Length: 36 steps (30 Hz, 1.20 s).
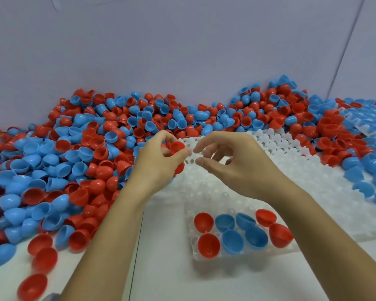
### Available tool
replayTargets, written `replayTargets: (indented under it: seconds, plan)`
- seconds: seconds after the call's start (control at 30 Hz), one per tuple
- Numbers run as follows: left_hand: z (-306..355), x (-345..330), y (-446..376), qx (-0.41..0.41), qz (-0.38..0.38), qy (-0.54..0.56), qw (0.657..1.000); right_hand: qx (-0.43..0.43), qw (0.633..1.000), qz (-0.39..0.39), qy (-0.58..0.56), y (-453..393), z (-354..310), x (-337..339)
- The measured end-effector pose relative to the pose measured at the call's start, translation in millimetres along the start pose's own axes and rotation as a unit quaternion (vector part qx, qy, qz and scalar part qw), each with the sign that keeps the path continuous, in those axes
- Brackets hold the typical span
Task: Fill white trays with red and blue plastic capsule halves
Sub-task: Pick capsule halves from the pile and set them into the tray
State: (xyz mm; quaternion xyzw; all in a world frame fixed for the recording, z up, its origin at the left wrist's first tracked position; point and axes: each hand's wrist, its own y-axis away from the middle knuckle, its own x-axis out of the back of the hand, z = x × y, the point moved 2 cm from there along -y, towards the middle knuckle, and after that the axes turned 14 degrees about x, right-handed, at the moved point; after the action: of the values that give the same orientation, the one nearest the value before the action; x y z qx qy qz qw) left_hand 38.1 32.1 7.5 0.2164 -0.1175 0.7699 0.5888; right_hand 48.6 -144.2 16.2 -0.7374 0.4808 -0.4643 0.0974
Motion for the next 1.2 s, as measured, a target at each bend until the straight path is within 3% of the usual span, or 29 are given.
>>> replayTargets:
  seconds: [0.33,0.47,0.63,0.9,1.2]
  plan:
    - [16.4,-13.6,9.6,0.011,-0.110,0.213,0.971,0.013,0.999,0.037,0.036,-0.4,-0.9,2.0]
    - [15.2,-16.4,10.0,0.034,-0.148,0.232,0.961,0.004,0.997,0.050,0.066,0.5,2.5,5.9]
    - [16.0,-16.7,11.3,0.042,-0.124,0.259,0.957,0.016,0.998,0.061,-0.004,-0.5,-3.3,8.6]
    - [16.5,-17.8,13.2,0.066,-0.149,0.278,0.947,-0.021,0.998,0.057,-0.001,-1.8,-2.2,-0.1]
    - [15.8,-21.6,12.8,0.043,-0.150,0.213,0.965,-0.051,0.998,0.020,0.000,1.1,-2.8,8.1]
